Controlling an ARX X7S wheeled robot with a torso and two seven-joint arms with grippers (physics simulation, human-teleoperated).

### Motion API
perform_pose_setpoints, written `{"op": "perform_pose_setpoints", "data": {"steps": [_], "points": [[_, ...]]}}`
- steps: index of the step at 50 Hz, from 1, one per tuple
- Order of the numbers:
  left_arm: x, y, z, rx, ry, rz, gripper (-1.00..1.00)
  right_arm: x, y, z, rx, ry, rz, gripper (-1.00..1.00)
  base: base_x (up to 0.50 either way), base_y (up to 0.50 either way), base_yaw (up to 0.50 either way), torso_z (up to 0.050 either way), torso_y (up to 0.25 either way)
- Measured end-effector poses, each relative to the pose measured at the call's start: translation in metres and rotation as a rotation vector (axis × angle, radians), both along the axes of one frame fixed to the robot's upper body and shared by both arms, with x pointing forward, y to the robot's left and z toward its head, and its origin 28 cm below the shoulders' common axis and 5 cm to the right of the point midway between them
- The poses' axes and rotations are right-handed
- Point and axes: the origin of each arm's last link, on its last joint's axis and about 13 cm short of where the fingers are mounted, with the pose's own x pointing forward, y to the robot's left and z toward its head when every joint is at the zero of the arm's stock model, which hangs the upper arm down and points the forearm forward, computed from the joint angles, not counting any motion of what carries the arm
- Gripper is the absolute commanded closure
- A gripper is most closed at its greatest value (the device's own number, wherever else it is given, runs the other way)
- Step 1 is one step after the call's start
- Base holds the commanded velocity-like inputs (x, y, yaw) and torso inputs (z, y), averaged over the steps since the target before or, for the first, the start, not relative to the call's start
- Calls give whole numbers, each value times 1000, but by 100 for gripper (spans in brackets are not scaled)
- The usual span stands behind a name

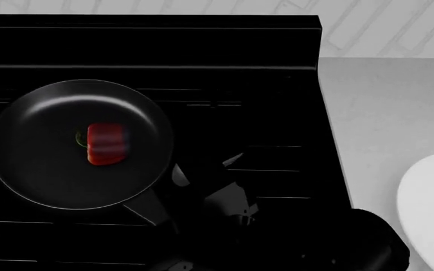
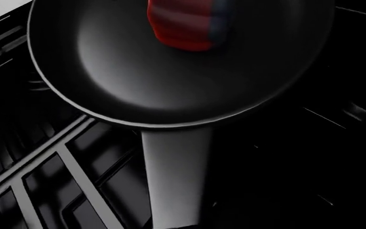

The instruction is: Pick up the pan and dump the vegetables in it onto the plate. Then return the pan to the stove.

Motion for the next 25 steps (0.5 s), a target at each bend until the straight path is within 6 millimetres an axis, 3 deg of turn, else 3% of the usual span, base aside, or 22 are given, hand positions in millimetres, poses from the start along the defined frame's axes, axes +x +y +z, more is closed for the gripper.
{"op": "perform_pose_setpoints", "data": {"steps": [25], "points": [[-1,-2,-5,10,10,-20,-100,-66,-74,14,204,-122,-391,100,0,0,0,0,4]]}}
